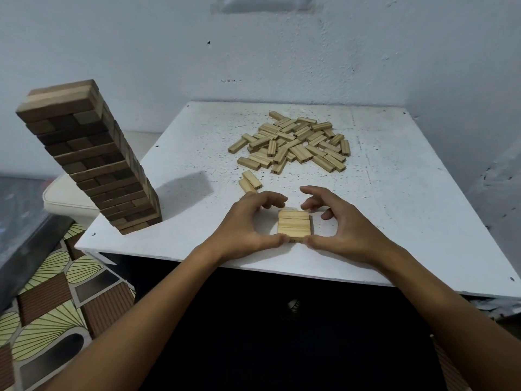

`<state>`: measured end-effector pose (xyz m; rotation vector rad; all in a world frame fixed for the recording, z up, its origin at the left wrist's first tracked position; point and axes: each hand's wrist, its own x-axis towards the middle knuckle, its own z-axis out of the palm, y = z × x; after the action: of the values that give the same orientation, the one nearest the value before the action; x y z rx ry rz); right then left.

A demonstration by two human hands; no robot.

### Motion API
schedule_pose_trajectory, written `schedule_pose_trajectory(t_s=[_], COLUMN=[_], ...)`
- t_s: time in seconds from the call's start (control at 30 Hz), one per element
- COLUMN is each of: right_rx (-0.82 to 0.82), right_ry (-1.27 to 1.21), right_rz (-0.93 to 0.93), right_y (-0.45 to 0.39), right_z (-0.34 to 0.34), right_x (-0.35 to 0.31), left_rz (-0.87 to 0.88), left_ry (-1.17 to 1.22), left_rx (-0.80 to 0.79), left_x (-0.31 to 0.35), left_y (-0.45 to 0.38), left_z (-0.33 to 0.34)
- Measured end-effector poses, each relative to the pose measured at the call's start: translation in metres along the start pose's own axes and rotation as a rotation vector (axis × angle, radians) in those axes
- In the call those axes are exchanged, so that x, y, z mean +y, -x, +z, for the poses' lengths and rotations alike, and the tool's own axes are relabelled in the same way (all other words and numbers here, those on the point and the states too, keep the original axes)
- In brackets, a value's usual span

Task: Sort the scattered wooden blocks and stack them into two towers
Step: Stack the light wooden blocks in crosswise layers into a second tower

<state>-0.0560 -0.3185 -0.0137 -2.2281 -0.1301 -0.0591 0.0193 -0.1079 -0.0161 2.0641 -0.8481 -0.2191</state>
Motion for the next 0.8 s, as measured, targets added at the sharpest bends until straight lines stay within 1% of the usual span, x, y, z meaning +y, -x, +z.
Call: schedule_pose_trajectory(t_s=[0.07, 0.17, 0.33, 0.53, 0.63, 0.8], right_rx=[0.090, 0.262, 0.407, 0.449, 0.463, 0.471], right_ry=[-0.103, -0.438, -0.808, -0.884, -0.878, -0.886], right_rz=[0.023, 0.127, 0.212, 0.213, 0.190, 0.175], right_y=[0.000, 0.000, -0.004, -0.008, -0.009, -0.008], right_z=[0.004, 0.018, 0.035, 0.048, 0.051, 0.054], right_x=[-0.004, -0.014, -0.032, -0.044, -0.048, -0.048], left_rz=[-0.007, -0.042, -0.163, -0.209, -0.203, -0.191], left_ry=[0.077, 0.326, 0.703, 0.908, 0.904, 0.872], left_rx=[0.047, 0.118, 0.209, 0.357, 0.407, 0.413], left_x=[0.001, 0.009, 0.024, 0.036, 0.038, 0.038], left_y=[0.001, 0.001, -0.004, -0.008, -0.008, -0.008], left_z=[0.002, 0.009, 0.029, 0.050, 0.054, 0.057])
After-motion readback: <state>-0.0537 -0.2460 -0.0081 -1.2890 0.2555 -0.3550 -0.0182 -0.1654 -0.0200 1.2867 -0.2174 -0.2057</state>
